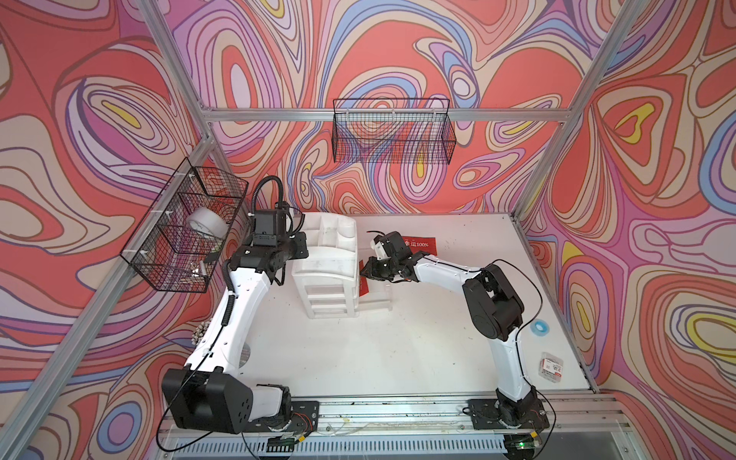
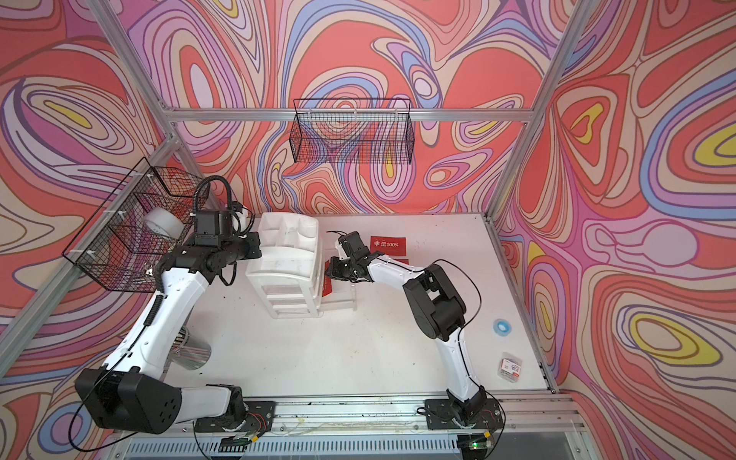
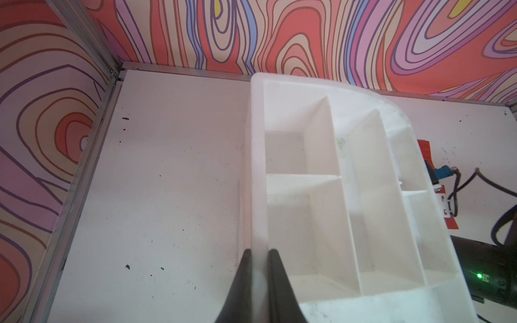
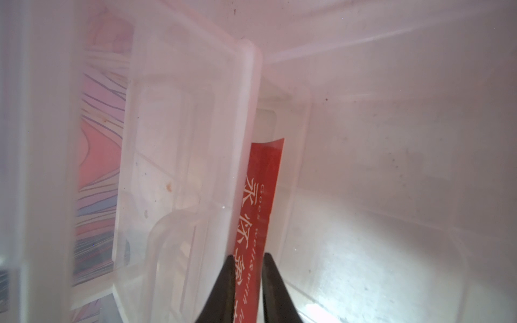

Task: Take the postcards out of the drawer
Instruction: Pick up the postcard from the drawer.

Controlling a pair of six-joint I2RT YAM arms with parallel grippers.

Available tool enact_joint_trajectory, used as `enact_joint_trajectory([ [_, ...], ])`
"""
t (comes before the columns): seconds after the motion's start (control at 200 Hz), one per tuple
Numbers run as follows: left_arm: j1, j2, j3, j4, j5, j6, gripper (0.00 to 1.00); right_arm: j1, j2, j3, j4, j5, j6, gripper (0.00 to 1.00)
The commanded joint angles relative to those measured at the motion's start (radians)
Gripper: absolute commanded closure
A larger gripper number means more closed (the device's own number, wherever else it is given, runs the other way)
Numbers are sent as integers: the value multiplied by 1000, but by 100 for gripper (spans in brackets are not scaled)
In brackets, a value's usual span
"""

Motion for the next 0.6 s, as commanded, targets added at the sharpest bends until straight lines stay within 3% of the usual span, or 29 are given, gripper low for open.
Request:
enact_joint_trajectory([
  [0.0, -5, 7, 5, -81, 48, 14, 100, 8, -1, -4, 18, -36, 5, 83],
  [0.596, -5, 1, 17, -77, 76, 8, 100, 9, 42, 23, -16, -51, -2, 91],
])
